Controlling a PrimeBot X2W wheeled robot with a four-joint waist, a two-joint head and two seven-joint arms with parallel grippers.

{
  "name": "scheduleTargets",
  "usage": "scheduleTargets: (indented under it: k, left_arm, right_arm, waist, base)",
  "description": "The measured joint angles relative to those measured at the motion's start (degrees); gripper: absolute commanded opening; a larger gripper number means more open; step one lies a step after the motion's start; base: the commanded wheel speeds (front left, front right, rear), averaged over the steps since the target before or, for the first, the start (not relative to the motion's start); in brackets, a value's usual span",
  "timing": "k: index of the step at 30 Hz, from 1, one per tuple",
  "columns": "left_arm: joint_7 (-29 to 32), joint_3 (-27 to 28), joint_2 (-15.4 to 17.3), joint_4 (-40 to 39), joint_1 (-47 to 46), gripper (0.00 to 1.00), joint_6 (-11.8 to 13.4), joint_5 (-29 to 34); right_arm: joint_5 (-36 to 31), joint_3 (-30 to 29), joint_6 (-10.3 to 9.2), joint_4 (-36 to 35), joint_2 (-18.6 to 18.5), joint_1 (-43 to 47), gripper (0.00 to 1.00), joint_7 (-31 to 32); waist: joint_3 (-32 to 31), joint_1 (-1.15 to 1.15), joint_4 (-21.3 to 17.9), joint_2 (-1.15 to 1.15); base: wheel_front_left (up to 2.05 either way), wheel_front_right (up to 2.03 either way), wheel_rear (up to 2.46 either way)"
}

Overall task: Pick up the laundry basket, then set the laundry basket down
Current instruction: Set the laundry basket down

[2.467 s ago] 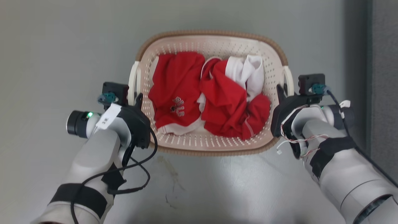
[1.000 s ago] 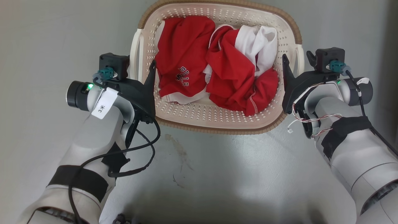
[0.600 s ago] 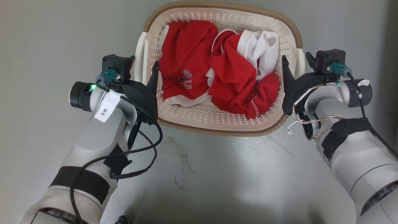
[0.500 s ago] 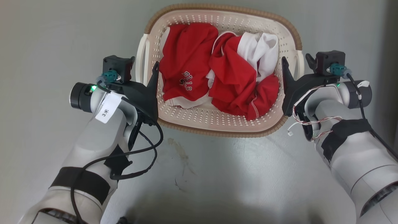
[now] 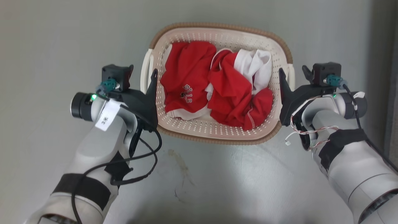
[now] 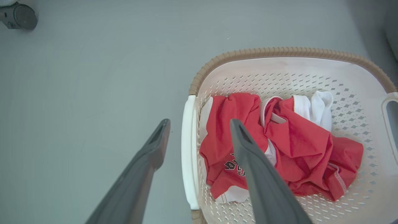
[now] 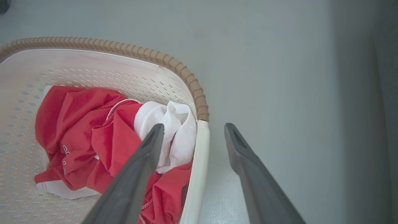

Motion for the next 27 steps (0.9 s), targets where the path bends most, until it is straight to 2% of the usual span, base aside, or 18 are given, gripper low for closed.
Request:
scheduleTargets:
  k: [27]
  left_arm:
    - [-0.5, 2.9, 0.1, 0.5, 6.9, 1.0, 1.2, -1.5]
  right_arm:
    - [-0.2, -4.0, -0.09, -4.5, 0.8, 7.7, 1.0, 0.0]
  waist:
    - [-13.0, 0.01, -1.6, 0.0]
  base:
    - [0.0, 0.0, 0.0]
